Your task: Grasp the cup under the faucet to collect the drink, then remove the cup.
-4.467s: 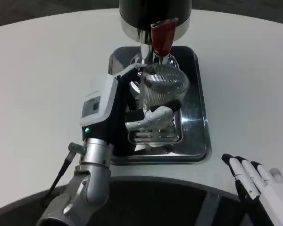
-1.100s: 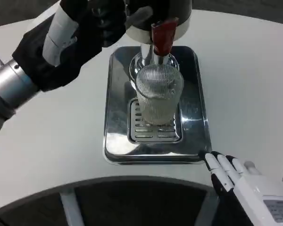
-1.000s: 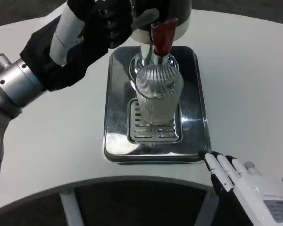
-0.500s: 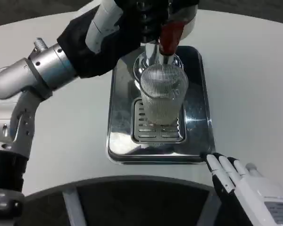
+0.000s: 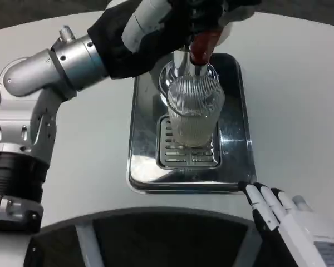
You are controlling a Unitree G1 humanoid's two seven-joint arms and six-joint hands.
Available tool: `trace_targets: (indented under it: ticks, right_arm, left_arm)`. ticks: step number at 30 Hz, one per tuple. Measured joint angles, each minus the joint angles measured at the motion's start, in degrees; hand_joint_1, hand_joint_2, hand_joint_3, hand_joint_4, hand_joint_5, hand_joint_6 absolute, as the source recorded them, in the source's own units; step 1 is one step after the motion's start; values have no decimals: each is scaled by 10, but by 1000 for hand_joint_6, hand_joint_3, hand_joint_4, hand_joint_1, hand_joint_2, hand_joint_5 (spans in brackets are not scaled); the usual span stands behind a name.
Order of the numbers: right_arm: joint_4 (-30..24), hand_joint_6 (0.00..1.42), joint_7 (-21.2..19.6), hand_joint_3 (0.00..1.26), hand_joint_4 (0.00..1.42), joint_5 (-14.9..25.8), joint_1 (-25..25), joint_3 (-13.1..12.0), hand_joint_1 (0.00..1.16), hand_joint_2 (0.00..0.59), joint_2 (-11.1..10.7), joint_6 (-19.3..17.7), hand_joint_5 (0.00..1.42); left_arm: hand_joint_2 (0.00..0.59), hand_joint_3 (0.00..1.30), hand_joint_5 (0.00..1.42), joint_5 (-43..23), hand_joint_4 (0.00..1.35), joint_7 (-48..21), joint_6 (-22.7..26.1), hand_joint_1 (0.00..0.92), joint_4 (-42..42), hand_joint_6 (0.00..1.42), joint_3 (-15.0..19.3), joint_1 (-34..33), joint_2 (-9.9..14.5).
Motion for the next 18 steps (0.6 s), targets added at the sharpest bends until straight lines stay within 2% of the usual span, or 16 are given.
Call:
trace_targets:
  ticks: [18]
  right_arm:
    - [0,0,-7,14,0,2,2,5,698,316,-1,0,0]
  left_arm:
    - [9,34,38,50,0,-65,-115,0,64,0,-30,-48,20]
